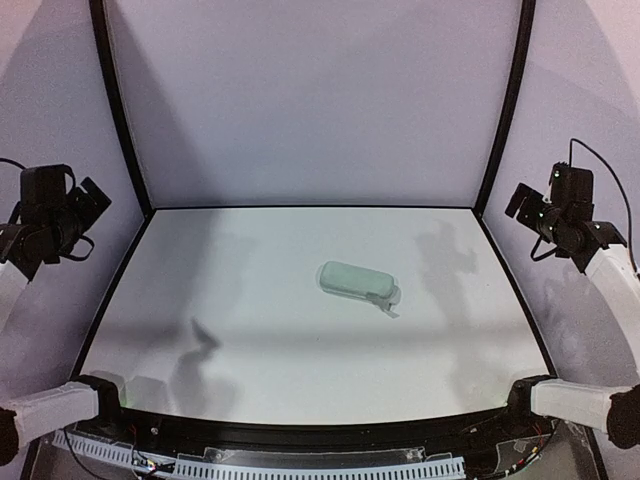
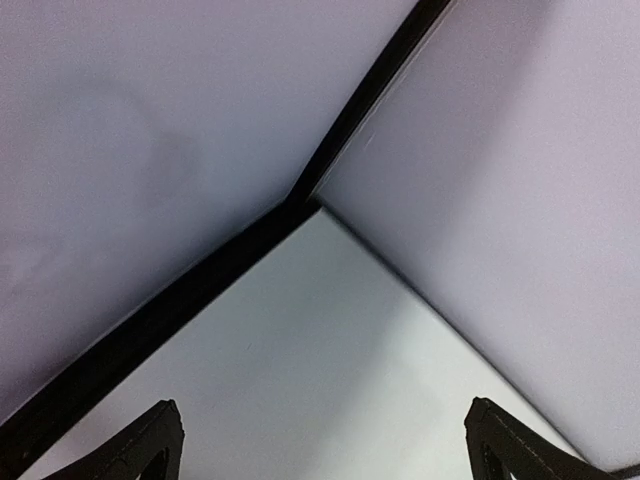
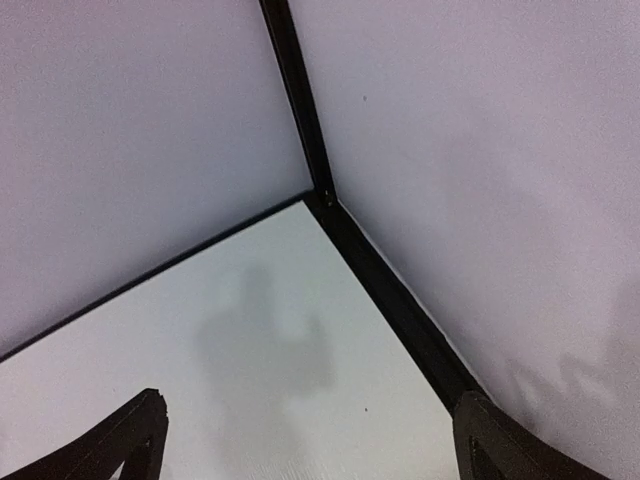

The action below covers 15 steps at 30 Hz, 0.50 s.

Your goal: Open the umbrella

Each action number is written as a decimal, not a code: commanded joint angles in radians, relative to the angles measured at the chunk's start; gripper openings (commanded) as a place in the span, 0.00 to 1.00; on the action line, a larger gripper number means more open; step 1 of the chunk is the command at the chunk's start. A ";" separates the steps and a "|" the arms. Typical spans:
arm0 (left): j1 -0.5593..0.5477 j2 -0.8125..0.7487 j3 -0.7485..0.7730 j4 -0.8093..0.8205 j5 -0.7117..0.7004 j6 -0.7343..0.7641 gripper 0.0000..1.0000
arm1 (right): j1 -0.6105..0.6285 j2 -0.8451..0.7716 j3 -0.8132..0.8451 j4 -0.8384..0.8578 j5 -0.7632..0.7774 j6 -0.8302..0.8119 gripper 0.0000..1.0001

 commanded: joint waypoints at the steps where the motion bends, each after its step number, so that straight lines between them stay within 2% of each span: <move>1: 0.001 0.001 0.010 -0.164 0.053 -0.045 1.00 | 0.002 -0.023 -0.022 -0.094 -0.083 -0.003 0.99; 5: 0.001 0.005 -0.029 -0.147 0.098 -0.039 1.00 | 0.002 -0.030 -0.064 0.033 -0.307 -0.138 0.99; 7: 0.001 0.009 -0.057 -0.134 0.130 -0.044 1.00 | 0.001 0.013 -0.053 0.060 -0.495 -0.235 0.99; 9: 0.001 0.016 -0.086 -0.115 0.183 -0.048 1.00 | 0.011 0.103 0.009 0.037 -0.598 -0.247 0.99; 10: 0.001 0.022 -0.095 -0.103 0.205 -0.051 1.00 | 0.033 0.142 0.035 0.042 -0.638 -0.274 0.99; 12: 0.001 0.035 -0.115 -0.087 0.251 -0.054 1.00 | 0.118 0.211 0.066 0.073 -0.622 -0.363 0.99; 15: 0.002 0.055 -0.131 -0.096 0.294 -0.052 1.00 | 0.225 0.332 0.160 0.028 -0.693 -0.558 0.99</move>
